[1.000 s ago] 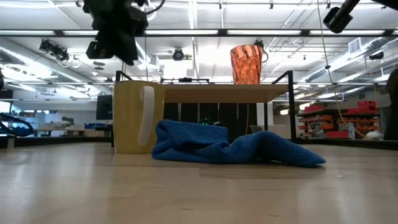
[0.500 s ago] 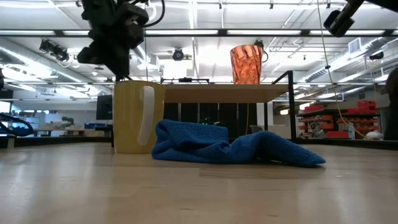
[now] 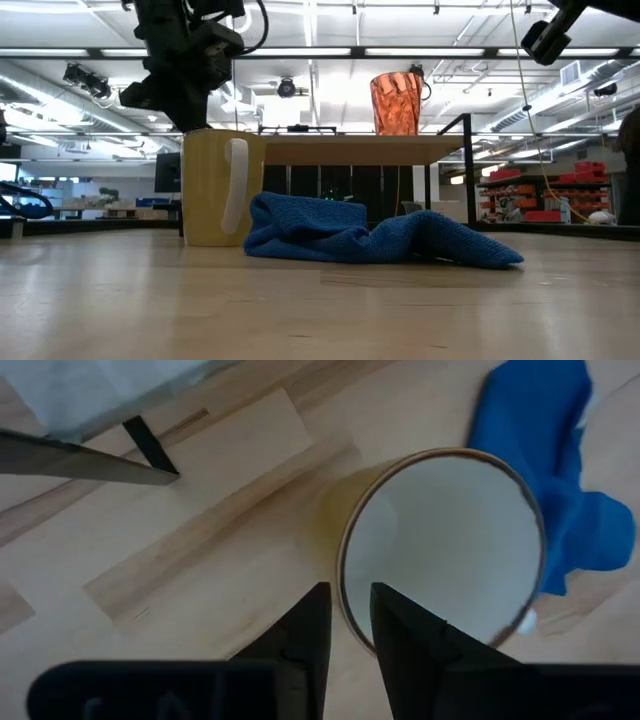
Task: Stack small to large cups/mugs on shelf
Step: Put the yellow mug on the shelf
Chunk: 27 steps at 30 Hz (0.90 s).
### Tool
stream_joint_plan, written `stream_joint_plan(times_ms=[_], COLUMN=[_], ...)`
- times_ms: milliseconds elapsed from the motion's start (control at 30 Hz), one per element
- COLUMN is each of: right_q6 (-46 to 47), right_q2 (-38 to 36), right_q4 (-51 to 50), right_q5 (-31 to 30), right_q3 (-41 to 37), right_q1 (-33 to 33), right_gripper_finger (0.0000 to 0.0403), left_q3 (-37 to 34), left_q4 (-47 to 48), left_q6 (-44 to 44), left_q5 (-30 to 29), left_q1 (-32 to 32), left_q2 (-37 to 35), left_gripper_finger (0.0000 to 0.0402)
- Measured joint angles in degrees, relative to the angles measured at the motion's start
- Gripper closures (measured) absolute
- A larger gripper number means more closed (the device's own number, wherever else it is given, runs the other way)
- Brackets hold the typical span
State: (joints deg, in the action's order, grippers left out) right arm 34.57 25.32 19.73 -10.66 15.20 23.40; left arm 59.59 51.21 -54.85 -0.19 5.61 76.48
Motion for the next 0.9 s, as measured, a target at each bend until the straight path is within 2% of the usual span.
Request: stream_joint_plan(times_ms=[900], right_q6=[1.0], right_q2=[0.1], right_q4=[-0.9], right_q5=[0.0], right_q3=[0.0], right_q1=[0.0], right_gripper_finger=[0.0386], left_q3=[0.0], left_q4=[-5.1], left_q6=[2.2], left_q5=[0.0], left_q1=[0.1], left_q2=[6.3], left_gripper_finger=[0.0314])
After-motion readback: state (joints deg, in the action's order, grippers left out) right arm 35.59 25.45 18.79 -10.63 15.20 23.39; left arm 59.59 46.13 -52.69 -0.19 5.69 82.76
